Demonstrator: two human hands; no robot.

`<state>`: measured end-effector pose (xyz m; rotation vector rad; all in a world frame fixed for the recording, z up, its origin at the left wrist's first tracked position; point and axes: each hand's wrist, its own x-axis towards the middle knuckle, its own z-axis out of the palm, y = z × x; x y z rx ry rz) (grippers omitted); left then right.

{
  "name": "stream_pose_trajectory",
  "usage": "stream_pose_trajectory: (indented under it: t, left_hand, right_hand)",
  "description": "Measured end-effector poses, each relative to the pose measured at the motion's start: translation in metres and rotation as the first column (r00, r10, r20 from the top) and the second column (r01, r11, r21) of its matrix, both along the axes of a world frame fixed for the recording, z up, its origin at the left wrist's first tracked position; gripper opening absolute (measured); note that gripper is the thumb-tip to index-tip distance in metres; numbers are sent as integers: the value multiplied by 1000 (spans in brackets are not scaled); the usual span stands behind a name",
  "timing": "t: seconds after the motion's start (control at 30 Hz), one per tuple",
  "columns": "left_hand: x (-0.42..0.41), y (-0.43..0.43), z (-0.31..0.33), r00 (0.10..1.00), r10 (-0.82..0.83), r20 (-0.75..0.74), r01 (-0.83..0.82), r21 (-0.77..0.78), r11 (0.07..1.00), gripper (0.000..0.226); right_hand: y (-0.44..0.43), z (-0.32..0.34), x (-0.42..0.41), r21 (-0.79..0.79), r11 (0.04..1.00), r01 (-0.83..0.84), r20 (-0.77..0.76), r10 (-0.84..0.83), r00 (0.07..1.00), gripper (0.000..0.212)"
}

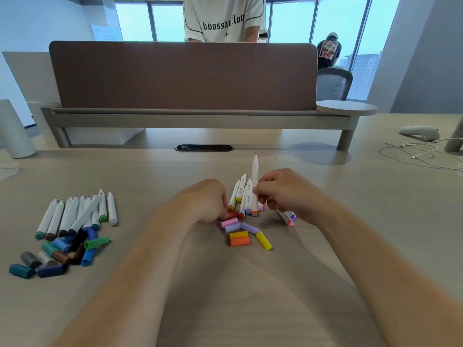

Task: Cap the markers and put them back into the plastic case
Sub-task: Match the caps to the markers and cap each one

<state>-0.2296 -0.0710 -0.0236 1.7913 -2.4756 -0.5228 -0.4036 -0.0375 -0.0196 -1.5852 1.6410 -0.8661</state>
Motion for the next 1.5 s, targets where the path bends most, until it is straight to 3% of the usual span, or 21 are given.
stream_pose_trajectory:
  t: [0.27,0.4,0.63,1.0,1.1,1.27,1.37,1.5]
  left_hand:
    - [6,3,9,1000,-20,-2,20,-37,999,16]
    - [7,13,21,988,-154,-30,153,-40,987,13]
    - [-5,28,18,938,-336,91,322,138,937,16]
    - [-22,39,11,915,-318,248,308,80,948,22]
    - [-13,33,15,950,-292,111,289,44,956,15]
    - [6,14,23,943,-137,-305,121,-68,990,14]
    - [8,5,15,847,-11,-531,-3,-25,1000,15]
    - [10,-3,7,595,179,-783,-136,121,983,12]
  right_hand:
    - [2,0,0,43,998,-40,48,38,998,19]
    - [3,1,0,40,999,-14,23,13,1000,21]
    - [5,3,0,43,999,5,48,-7,999,18]
    - [5,3,-2,52,999,11,63,-14,998,16]
    - [6,5,-3,40,999,17,66,-20,998,15]
    - [8,9,-4,13,1000,23,70,-23,997,16]
    - [12,10,-1,34,999,-24,92,21,996,12]
    - [14,11,4,29,996,-90,112,86,990,18]
